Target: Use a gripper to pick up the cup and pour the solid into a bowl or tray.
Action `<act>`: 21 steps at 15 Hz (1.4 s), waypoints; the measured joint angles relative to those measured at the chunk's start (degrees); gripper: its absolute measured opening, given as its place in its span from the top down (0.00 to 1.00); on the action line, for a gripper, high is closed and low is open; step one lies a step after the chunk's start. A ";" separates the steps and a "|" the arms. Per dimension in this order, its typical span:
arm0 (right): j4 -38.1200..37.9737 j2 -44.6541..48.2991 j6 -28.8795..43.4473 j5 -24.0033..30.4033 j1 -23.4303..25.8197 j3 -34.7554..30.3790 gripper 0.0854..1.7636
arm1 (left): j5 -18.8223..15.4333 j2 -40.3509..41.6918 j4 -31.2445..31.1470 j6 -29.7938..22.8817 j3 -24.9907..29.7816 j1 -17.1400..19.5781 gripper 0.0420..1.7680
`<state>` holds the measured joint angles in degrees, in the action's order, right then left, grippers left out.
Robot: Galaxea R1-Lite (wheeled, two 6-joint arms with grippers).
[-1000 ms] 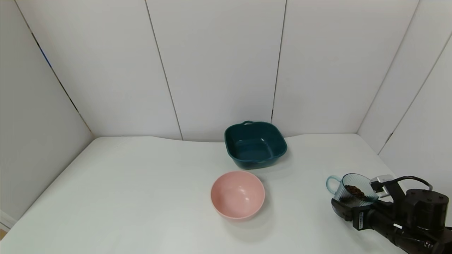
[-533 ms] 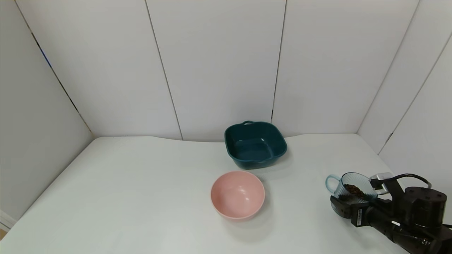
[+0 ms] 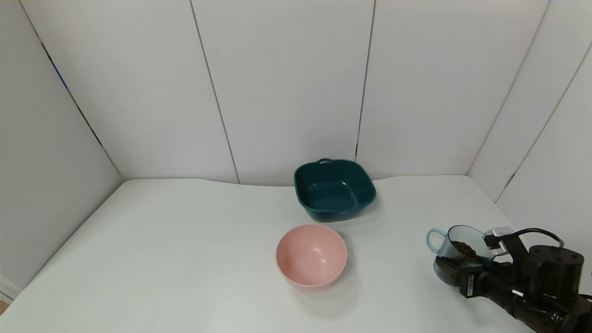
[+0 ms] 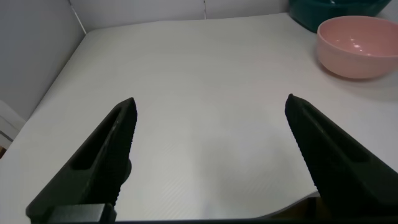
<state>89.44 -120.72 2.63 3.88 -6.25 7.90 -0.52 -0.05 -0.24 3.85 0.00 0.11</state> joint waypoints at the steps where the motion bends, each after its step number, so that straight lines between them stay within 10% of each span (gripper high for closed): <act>1: 0.00 0.00 -0.02 0.02 0.00 -0.05 0.25 | 0.00 0.00 -0.02 0.00 0.00 -0.01 0.03; 21: -0.59 7.41 -6.22 0.06 -0.90 2.82 0.26 | 0.00 0.00 0.00 0.00 0.00 0.00 0.03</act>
<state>88.86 -113.31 -3.58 3.94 -7.16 10.72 -0.52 -0.05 -0.24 3.85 0.00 0.11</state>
